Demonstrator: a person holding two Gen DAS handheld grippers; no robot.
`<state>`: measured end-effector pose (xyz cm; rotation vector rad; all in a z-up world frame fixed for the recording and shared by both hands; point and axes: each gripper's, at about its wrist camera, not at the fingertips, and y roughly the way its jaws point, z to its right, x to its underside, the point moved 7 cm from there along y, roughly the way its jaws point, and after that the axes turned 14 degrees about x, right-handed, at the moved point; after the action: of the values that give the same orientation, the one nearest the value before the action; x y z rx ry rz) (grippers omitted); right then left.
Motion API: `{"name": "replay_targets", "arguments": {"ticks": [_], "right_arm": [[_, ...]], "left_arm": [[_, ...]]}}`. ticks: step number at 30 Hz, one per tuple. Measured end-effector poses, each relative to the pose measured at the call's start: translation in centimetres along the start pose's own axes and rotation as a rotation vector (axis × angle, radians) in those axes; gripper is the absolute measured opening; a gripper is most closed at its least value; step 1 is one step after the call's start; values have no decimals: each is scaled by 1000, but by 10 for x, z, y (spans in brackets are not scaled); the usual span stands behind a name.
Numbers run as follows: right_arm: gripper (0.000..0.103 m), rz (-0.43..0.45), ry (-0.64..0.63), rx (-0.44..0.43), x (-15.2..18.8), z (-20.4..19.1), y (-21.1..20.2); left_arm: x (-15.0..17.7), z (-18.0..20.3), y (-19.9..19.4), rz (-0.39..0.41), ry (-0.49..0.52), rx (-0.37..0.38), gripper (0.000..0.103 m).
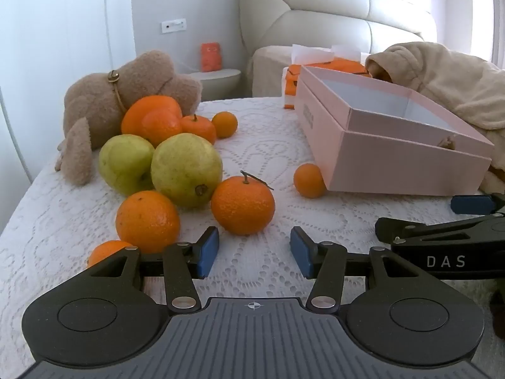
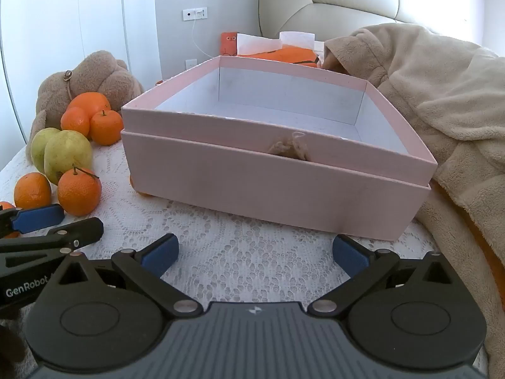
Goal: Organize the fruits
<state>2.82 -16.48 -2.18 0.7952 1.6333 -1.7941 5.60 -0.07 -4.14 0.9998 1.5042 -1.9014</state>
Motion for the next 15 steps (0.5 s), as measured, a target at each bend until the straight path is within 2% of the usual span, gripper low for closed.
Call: {"name": "replay_targets", "arguments": {"ticks": [15], "right_arm": [[103,0,-3,6,-1,0,1]], "left_arm": [[0,-5,0,-1,-2,-5,56]]}}
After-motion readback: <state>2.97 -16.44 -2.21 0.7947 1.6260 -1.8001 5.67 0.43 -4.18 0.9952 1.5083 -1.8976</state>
